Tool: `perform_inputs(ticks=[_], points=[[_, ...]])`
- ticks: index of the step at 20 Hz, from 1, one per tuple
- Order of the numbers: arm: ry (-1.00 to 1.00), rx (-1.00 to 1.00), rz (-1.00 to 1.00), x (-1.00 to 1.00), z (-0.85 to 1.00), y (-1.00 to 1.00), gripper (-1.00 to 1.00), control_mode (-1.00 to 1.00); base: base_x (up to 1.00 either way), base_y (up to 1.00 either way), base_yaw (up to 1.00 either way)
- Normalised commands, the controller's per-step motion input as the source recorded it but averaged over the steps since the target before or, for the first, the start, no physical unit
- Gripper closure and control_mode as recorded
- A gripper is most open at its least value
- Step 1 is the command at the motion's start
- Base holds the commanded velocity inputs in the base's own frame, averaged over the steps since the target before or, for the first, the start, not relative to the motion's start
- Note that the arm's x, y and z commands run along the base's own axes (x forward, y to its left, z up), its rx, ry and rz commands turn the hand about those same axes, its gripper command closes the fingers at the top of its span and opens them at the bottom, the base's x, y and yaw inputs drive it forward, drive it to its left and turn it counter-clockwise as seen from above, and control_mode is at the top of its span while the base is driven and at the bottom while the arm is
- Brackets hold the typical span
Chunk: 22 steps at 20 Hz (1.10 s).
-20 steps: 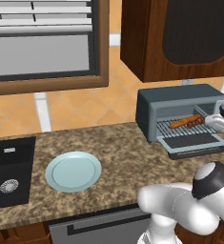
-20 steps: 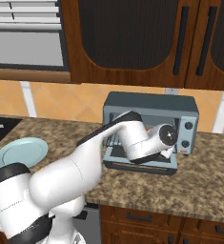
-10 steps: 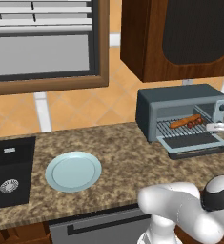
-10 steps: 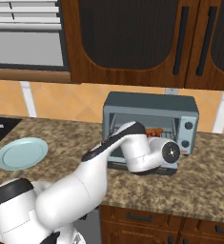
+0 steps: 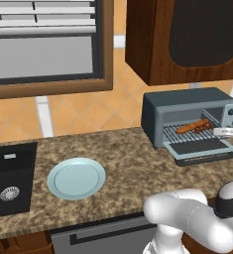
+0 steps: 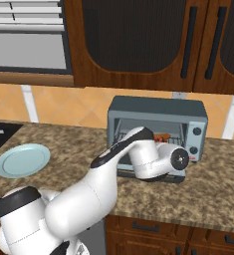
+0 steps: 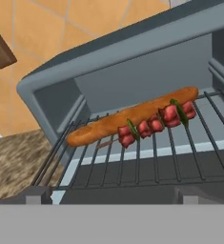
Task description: Pick up the kebab skewer and baguette bread, and place them inside the toaster oven. Close the toaster oven door and start by setting the timer.
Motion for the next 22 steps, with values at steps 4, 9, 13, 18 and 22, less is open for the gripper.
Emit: perform_inputs(ticks=[4, 9, 13, 18, 22], points=[[-0.01, 0.00, 0.00, 0.04, -0.07, 0.00, -1.00, -1.00, 0.00, 0.00, 0.00], [-0.05, -0.04, 0.04, 0.04, -0.15, -0.07, -1.00, -1.00, 0.00, 0.00, 0.00], [-0.06, -0.10, 0.00, 0.01, -0.13, -0.07, -1.00, -1.00, 0.00, 0.00, 0.00], [-0.08, -0.13, 0.00, 0.01, -0.28, -0.01, -1.00, -1.00, 0.00, 0.00, 0.00], [-0.09, -0.06, -0.06, 0.00, -0.37, 0.11, -1.00, -1.00, 0.00, 0.00, 0.00]])
